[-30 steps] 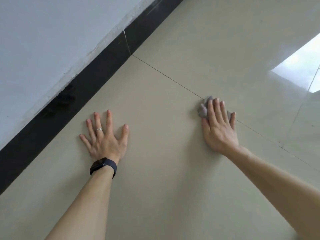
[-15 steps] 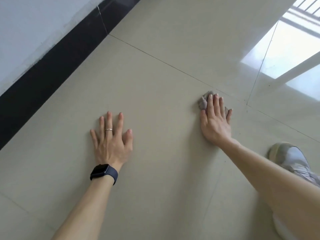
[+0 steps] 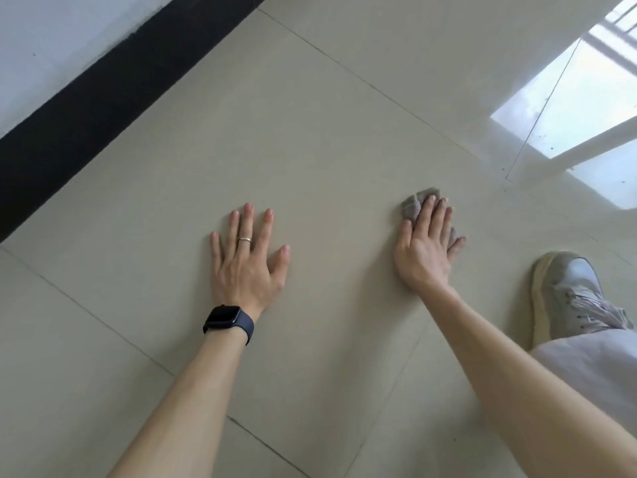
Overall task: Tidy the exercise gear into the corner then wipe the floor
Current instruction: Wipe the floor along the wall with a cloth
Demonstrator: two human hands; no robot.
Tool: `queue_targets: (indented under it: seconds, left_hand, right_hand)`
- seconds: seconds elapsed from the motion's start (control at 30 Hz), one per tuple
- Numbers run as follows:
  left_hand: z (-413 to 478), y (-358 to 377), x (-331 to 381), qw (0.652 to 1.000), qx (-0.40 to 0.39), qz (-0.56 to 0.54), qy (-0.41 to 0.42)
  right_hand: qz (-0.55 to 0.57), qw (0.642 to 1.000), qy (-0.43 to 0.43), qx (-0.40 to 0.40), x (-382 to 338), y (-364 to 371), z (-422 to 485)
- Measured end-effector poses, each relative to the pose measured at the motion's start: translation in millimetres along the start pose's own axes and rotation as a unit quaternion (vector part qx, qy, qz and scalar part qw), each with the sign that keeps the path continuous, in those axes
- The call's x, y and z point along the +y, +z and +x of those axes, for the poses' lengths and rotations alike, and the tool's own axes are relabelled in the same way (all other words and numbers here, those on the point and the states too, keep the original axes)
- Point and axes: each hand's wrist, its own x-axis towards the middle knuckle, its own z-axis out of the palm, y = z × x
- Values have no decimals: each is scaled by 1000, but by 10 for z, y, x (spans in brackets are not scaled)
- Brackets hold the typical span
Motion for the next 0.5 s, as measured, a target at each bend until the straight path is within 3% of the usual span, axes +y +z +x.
queue_targets:
  seconds: [0.07,0.13,0.17,0.2,0.23,0.27,0.33,0.4,0.43,0.47,0.5]
  left_hand:
    - [-32,-21,9,1000,-16,-17,10]
    - [-82,-69,-76,999,-31,-28,33]
    - [-124,-111,-172,998,-34,-25,39]
    - [-181,-158,-294,998,-37,-17,39]
    - [-251,-206,-436,999,-38,-8,33]
    - [-334,-241,-576,999,-37,1,22]
    - [-502,-306,-872,999,-34,20,-16]
    - [-580,-363,-1118,997,-34,32,-58]
    - [-565,-386,-1199,996,-31,31,-72]
    - [-525,-419,-1279,995,-22,26,-90]
    - [-471,-456,-1345,993,-11,15,-114]
  right_hand:
    - [-41,984,-174,-8,-97,289,-779]
    - [-92,901,-417,-73,-94,407,-1291]
    - [-109,849,-507,-104,-106,368,-1242]
    - [-125,819,-548,-115,-131,307,-1041]
    - [-141,823,-542,-97,-171,253,-783]
    - [-141,855,-494,-75,-229,201,-498]
    - [-94,950,-293,-48,-452,61,39]
    - [-27,993,-111,-34,-730,90,247]
    - [-13,996,-85,-30,-881,172,165]
    - [-18,993,-115,-32,-1022,297,2]
    - [-33,979,-198,-37,-1115,427,-244]
